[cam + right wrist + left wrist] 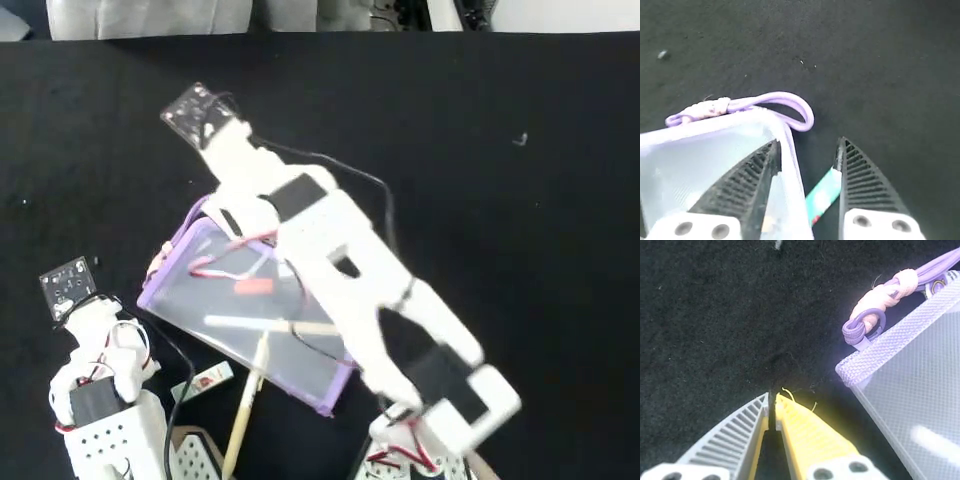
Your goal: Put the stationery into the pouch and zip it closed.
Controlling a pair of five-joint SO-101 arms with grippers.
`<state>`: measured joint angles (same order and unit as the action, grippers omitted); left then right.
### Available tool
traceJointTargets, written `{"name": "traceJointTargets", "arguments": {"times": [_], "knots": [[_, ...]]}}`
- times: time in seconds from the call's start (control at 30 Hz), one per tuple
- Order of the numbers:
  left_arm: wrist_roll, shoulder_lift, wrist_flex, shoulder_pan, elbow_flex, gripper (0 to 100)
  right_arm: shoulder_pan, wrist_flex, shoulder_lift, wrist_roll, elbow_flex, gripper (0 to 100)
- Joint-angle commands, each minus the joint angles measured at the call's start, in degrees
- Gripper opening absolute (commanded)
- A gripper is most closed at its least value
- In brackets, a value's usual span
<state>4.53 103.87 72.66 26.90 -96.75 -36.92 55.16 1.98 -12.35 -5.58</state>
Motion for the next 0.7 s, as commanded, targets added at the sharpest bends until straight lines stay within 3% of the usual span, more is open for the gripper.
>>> {"name": "traceJointTargets", "arguments": {"times": [0.0, 0.37, 0.67], "knots": [[0.4, 0.4, 0.3, 0.2, -0.7, 3, -0.8, 0.3, 10.9, 0.4, 13.9, 18.1], [0.4, 0.4, 0.3, 0.2, -0.7, 3, -1.4, 23.0, 35.4, 4.8, 50.9, 18.1], [0.4, 0.4, 0.3, 0.2, -0.7, 3, -0.6, 29.4, 52.2, 4.8, 71.3, 18.1]]}}
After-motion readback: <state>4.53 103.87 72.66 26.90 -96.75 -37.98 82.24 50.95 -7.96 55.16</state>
